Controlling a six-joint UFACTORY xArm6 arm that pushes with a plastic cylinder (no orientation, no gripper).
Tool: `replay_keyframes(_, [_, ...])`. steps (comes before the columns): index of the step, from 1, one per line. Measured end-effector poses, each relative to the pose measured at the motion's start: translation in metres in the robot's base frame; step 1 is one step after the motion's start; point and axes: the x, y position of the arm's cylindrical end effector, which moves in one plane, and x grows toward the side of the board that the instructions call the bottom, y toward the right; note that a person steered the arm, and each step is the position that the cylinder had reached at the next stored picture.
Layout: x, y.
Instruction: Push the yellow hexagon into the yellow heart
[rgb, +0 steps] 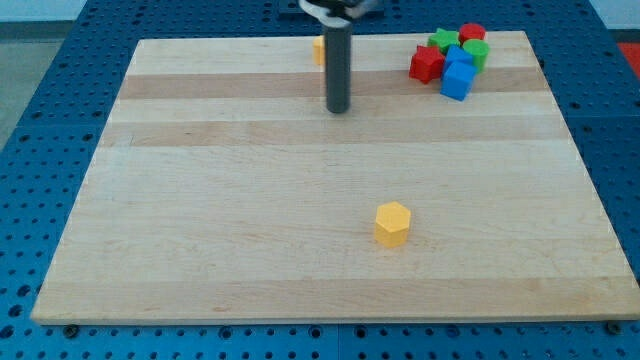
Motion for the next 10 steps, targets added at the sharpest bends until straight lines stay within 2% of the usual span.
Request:
replay_keyframes(3, [0.141, 0.113])
replay_keyframes(4, [0.193, 0.123])
replay_keyframes(5, [0.214, 0.106])
replay_keyframes(7, [0.208, 0.048])
replay_keyframes(10, [0.158, 0.035])
